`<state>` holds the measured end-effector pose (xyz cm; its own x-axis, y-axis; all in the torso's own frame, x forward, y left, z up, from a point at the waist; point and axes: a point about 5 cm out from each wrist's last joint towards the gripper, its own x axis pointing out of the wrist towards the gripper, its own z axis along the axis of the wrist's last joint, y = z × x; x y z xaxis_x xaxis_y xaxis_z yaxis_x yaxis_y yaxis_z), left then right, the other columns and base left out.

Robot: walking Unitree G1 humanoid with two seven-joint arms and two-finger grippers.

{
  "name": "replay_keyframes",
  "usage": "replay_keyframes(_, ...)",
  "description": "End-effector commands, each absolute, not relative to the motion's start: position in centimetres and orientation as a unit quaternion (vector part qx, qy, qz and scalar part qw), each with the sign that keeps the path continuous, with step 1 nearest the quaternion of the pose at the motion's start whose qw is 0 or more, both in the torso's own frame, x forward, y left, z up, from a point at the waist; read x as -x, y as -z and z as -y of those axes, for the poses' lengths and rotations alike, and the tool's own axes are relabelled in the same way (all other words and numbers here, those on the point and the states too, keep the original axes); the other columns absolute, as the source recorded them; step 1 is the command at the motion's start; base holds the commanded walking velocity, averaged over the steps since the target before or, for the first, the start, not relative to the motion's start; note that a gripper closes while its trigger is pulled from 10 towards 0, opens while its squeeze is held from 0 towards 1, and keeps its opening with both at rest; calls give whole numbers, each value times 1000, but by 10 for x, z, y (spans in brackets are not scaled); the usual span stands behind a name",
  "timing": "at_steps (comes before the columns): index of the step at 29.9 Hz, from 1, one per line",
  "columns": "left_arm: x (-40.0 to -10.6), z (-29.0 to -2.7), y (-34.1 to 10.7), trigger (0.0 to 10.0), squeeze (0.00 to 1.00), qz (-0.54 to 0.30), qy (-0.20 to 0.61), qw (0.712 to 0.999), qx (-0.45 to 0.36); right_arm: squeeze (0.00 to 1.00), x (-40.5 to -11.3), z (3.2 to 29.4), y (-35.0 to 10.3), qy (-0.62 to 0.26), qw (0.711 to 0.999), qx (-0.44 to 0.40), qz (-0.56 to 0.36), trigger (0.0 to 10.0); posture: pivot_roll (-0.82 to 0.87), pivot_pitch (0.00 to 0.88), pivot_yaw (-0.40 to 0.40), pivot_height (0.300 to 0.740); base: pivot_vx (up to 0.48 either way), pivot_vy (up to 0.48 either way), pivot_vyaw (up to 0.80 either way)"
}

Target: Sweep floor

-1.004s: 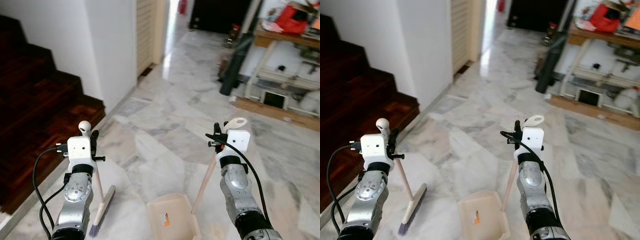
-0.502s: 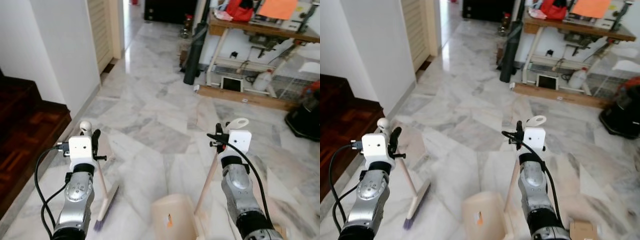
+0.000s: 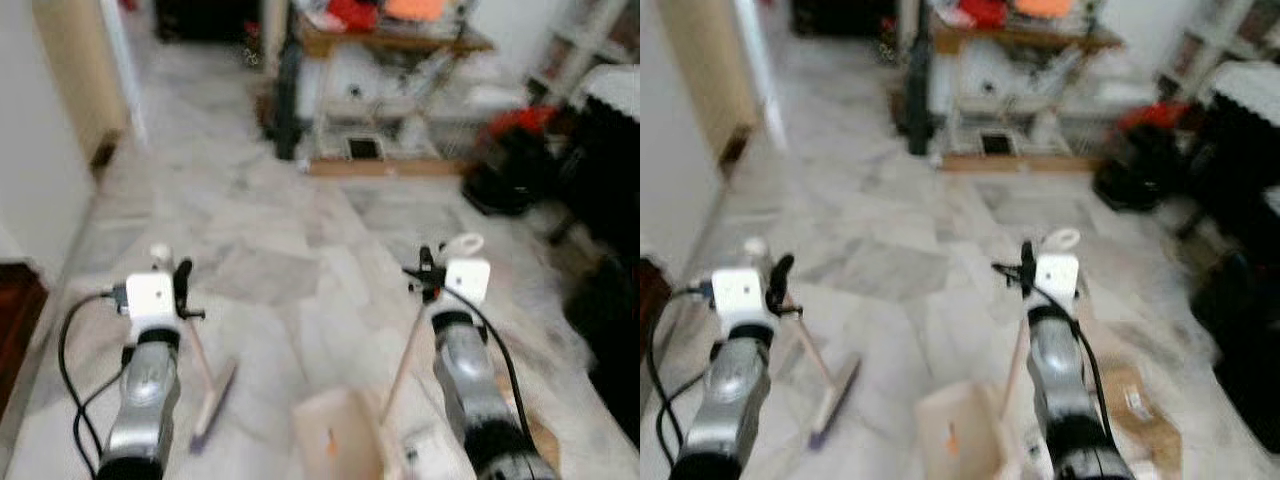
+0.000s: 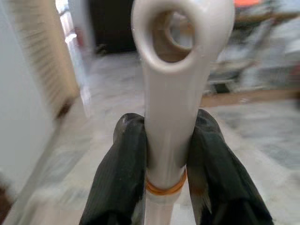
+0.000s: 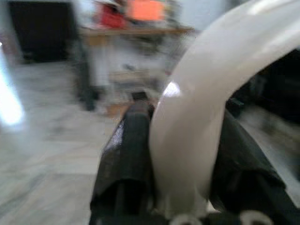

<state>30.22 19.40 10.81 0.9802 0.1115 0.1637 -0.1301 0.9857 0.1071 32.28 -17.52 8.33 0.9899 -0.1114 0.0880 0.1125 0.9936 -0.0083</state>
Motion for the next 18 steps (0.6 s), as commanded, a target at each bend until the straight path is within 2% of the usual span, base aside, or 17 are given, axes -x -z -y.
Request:
replay_keyframes(1, -301, -197, -113, 10000, 0, 95, -65, 992, -58, 0, -327, 171, -92, 48, 997, 11, 62, 10000, 113, 0, -50, 740, 0, 0, -788)
replay_keyframes(3, -301, -197, -113, 10000, 0, 94, -65, 992, -56, 0, -326, 171, -92, 49, 997, 11, 62, 10000, 113, 0, -50, 740, 0, 0, -788)
replay_keyframes(7, -301, -197, -112, 10000, 0, 93, -64, 992, -57, 0, -325, 171, -90, 49, 997, 13, 59, 10000, 112, 0, -50, 740, 0, 305, -788)
replay_keyframes(16, -300, -197, -113, 10000, 0, 92, -62, 992, -60, 0, -326, 172, -91, 51, 997, 11, 60, 10000, 112, 0, -48, 740, 0, 0, -786)
replay_keyframes(18, -300, -197, -112, 10000, 0, 91, -61, 992, -58, 0, -326, 172, -91, 52, 997, 12, 61, 10000, 112, 0, -48, 740, 0, 405, -788)
